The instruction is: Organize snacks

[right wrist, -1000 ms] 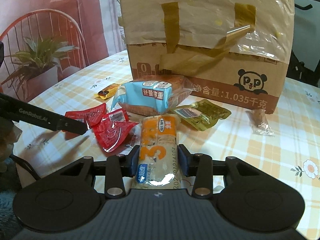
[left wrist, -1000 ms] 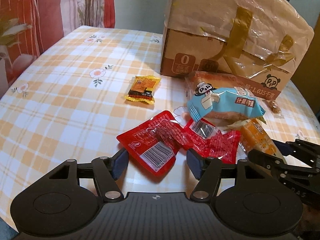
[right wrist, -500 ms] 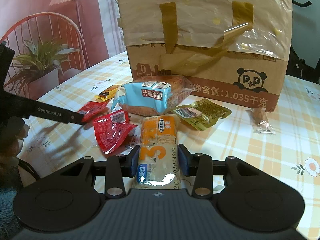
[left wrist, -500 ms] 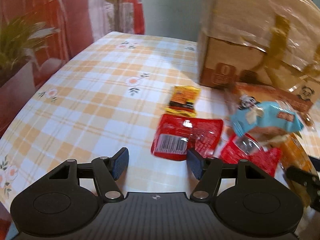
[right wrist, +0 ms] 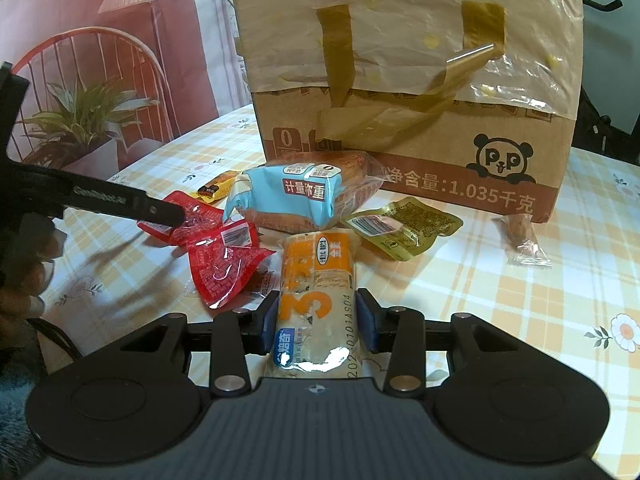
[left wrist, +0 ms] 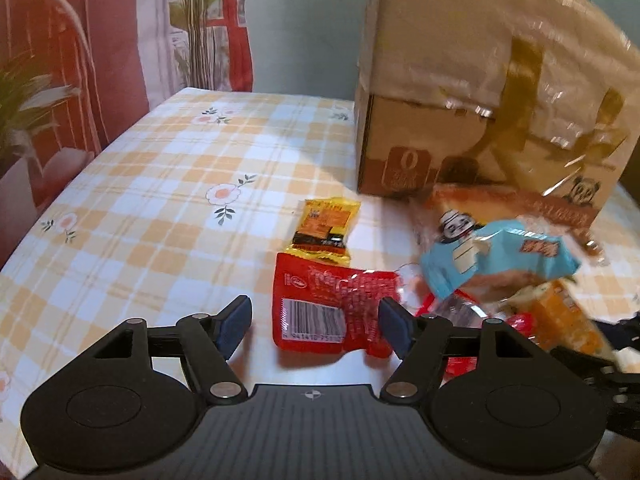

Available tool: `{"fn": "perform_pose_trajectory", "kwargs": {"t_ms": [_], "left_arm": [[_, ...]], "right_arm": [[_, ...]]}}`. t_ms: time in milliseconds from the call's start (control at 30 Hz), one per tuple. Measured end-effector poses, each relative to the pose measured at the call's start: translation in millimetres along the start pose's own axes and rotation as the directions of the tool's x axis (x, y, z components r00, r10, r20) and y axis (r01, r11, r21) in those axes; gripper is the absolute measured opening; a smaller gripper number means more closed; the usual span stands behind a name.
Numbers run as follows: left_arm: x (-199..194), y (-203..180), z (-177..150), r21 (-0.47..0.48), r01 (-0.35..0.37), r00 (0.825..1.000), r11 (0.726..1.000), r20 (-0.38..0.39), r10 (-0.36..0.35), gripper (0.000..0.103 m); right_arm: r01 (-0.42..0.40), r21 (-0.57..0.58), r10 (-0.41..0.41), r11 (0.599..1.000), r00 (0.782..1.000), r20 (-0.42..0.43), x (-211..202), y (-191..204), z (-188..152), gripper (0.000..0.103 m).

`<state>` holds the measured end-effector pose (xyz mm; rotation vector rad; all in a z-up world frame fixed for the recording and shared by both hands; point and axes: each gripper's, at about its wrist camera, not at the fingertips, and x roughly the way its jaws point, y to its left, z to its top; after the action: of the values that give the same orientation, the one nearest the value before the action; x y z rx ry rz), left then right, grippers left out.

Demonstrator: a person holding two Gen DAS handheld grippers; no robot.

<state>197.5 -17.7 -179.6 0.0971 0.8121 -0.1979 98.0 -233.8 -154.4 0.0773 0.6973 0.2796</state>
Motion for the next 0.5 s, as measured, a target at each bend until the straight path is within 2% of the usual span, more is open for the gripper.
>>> {"fn": "perform_pose_trajectory", "kwargs": {"t_ms": [133,333,400,467,500], "left_arm": [[10.1,-0.3,1.2,0.008,0.018,1.0,1.0,0.007,-0.018,0.077],[11.3,-6.8,-2.9,0.041,0.001,1.0,0.999,0.016,-0.002,0.079],[9.0,-6.0,-3.4,0.044,0.007,1.0,0.999,0.016,-0.007,0.077],[6.0,-5.1,-4.9,0.043,-0.003,1.0,0.999,0.031,0.002,0.064],[3.2,-4.6,-5.6,0.042,-0.006,0.999,0.999,0.043,0.004,0.062]], "right_arm": [[0.0,-0.001,0.0,1.0,1.0,-0.001,-0.3,-0.1,-0.1,0.042],[-0.002,0.002,0.002,1.0,1.0,-0.001,-0.4,-0.5,-0.3,0.043],[-0.002,0.002,0.002,1.0,1.0,-0.001,-0.3,-0.5,-0.4,0.042],[-0.003,0.003,0.003,1.0,1.0,-0.001,-0.4,-0.1,-0.3,0.043],[-0.003,0.003,0.003,1.0,1.0,-0.001,-0.4,0.4,-0.4,0.043]]}}
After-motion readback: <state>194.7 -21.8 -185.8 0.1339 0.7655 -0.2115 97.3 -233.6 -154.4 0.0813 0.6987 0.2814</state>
